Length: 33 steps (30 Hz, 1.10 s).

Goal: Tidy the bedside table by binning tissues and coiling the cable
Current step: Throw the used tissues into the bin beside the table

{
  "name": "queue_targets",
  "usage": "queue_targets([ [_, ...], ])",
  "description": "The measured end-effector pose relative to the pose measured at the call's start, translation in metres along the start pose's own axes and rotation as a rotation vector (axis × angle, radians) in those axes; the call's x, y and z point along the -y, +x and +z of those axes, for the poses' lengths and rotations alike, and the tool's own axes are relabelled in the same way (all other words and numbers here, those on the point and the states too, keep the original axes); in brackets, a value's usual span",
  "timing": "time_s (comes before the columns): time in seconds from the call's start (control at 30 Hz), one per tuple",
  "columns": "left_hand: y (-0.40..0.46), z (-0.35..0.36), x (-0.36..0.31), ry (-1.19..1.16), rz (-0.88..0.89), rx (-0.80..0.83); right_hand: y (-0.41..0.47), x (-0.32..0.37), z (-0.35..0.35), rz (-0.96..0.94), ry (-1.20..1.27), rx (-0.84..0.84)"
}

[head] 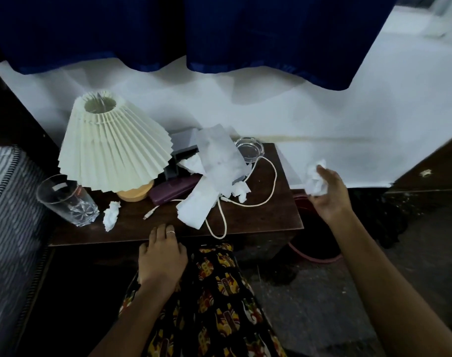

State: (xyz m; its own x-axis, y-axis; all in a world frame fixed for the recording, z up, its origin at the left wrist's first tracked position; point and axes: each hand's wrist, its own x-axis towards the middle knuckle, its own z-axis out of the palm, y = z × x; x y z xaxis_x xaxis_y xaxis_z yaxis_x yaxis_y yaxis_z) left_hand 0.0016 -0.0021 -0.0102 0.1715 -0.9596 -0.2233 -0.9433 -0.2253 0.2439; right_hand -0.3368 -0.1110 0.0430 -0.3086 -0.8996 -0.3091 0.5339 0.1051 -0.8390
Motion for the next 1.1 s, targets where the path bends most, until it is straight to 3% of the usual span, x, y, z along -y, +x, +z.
queue_targets([
  [0.2, 0.003, 0.003, -0.005, 0.008, -0.018, 0.011, 0.010, -0.013, -0.093, 0.150, 0.012, -0.338],
  [0.4, 0.007, 0.004, -0.008, 0.025, -0.042, 0.019, 0.009, -0.025, -0.121, 0.308, -0.152, -0.438],
  [0.6, 0.007, 0.003, -0.009, 0.050, -0.054, 0.033, 0.009, -0.023, -0.122, 0.377, -0.223, -0.317],
  [0.87, 0.005, 0.000, -0.012, 0.041, -0.071, 0.048, 0.015, -0.013, -0.125, 0.370, -0.368, -0.316],
  [1.1, 0.004, -0.001, -0.012, 0.026, -0.076, 0.071, 0.010, -0.008, -0.084, 0.308, -0.518, -0.186],
])
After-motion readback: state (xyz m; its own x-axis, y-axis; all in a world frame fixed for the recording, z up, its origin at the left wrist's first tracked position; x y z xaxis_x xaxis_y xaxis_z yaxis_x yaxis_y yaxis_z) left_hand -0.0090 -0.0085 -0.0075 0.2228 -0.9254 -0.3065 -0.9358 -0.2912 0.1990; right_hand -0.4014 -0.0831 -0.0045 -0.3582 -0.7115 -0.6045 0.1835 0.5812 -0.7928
